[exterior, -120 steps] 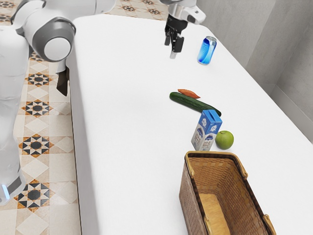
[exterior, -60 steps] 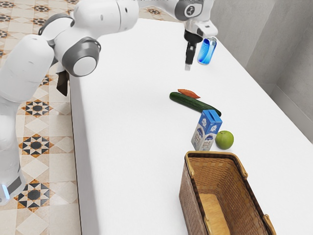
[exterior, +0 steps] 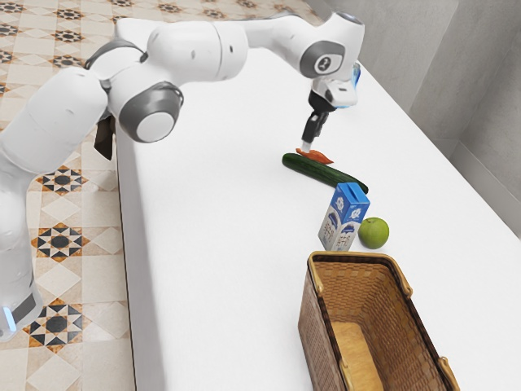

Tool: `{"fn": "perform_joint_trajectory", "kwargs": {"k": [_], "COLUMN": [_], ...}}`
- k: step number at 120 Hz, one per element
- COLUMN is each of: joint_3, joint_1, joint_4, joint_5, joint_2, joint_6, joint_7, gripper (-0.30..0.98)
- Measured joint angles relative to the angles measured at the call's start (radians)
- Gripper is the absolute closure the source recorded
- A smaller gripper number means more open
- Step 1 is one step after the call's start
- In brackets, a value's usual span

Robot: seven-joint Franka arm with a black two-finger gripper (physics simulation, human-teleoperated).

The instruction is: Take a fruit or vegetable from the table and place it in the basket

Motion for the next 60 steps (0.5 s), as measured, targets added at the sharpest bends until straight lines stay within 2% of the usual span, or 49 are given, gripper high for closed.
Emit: {"fn": "perform_joint_trajectory", "kwargs": {"k": [60], "joint_3": [-0.016], "joint_1": [0.018], "joint_4": [-0.003], "joint_5": [0.002], "joint_2": [0.062], "joint_6": [0.073], "joint_7": [0.117], "gripper": [0.0]}}
